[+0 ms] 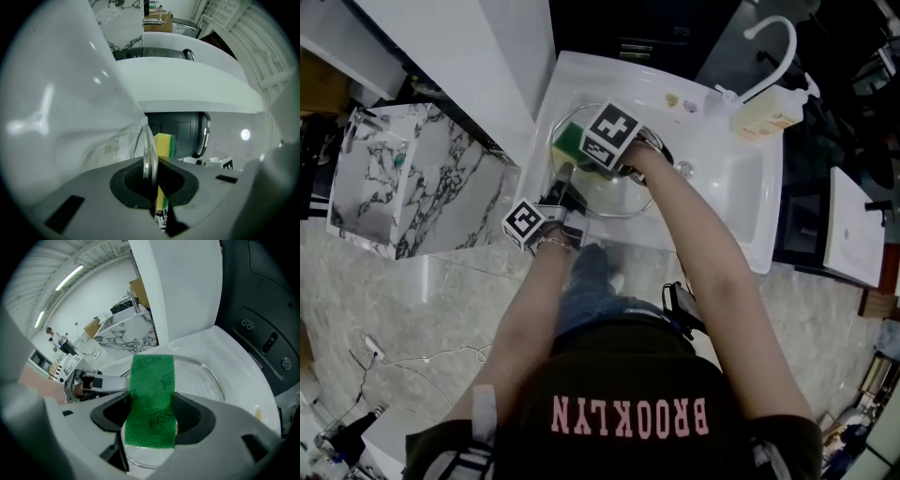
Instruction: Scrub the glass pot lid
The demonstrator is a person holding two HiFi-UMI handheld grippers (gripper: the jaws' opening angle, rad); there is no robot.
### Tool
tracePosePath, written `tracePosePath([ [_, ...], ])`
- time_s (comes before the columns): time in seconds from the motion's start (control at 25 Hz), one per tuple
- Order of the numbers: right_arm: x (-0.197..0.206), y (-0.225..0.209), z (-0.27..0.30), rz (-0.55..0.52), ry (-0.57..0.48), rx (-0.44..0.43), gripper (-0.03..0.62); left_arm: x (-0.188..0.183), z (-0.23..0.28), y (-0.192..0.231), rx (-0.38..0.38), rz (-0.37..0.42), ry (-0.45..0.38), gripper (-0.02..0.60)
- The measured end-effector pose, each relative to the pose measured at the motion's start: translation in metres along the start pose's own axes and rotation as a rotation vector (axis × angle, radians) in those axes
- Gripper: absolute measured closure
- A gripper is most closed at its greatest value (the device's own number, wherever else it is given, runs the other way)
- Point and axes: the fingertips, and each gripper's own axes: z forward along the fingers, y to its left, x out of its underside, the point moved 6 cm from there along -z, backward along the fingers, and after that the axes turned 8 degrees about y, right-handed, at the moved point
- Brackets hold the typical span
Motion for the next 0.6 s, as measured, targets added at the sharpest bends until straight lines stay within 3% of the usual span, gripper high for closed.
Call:
tracePosePath([
  [0.6, 0.065, 0.012, -0.005, -0.045, -0.029, 0.031, 0.322, 0.000, -0.003, 0.000, -0.030, -0.006, 0.005, 0.563],
])
